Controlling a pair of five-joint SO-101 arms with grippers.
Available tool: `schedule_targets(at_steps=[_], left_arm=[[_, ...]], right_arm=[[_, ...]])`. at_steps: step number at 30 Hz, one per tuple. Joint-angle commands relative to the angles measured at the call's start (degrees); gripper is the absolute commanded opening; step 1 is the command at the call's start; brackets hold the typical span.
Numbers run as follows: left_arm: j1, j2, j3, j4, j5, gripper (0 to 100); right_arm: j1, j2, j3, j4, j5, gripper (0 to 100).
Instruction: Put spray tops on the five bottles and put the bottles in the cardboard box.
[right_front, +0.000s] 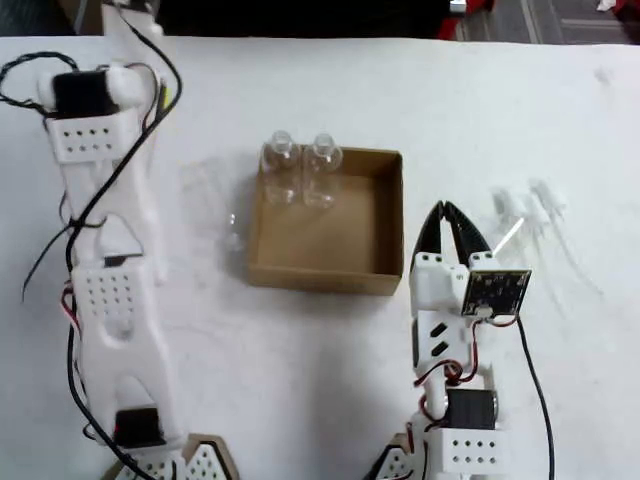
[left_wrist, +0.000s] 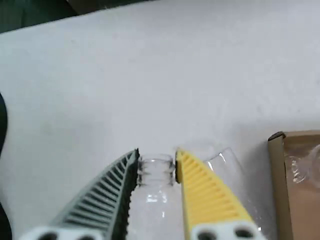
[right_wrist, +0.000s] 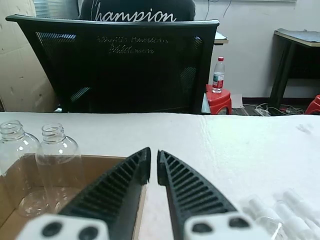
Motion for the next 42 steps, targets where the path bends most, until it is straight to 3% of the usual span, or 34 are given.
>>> schedule_targets(at_steps=[1,9,15,18,24,30,34,38,42], left_arm=[[2.9,-16.9,10.5,0.4,5.5,3],[10.7,-51.7,43.6,-0.7,7.9,3],[11.4,-70.6,66.5,-8.2,6.1,3],[11.6,-77.8,80.8,-14.9,9.6,3],[13.7,-91.7,103.3,-34.8,14.7,3],[25.5,-97.7,115.9,-47.6,14.7,3],[30.5,-97.7,120.9,-57.1,14.7,3],[35.3,-97.7,126.4,-66.1,14.6,3],[40.4,-97.6,128.4,-69.1,11.2,3]], right_arm=[[-0.5,0.0,0.4,0.2,0.8,2.2],[-0.5,0.0,0.4,0.1,0.8,2.2],[-0.9,0.0,0.2,0.0,0.8,2.2],[-6.1,-0.1,0.0,0.0,0.8,2.2],[-23.8,-0.1,0.1,0.1,0.8,2.2],[-29.6,-3.1,-3.7,2.0,0.8,1.7],[-33.5,-3.8,-14.1,12.6,0.2,1.7],[-42.9,-3.8,-22.3,27.0,0.2,1.7],[-47.6,-3.8,-23.0,29.8,0.6,1.7]])
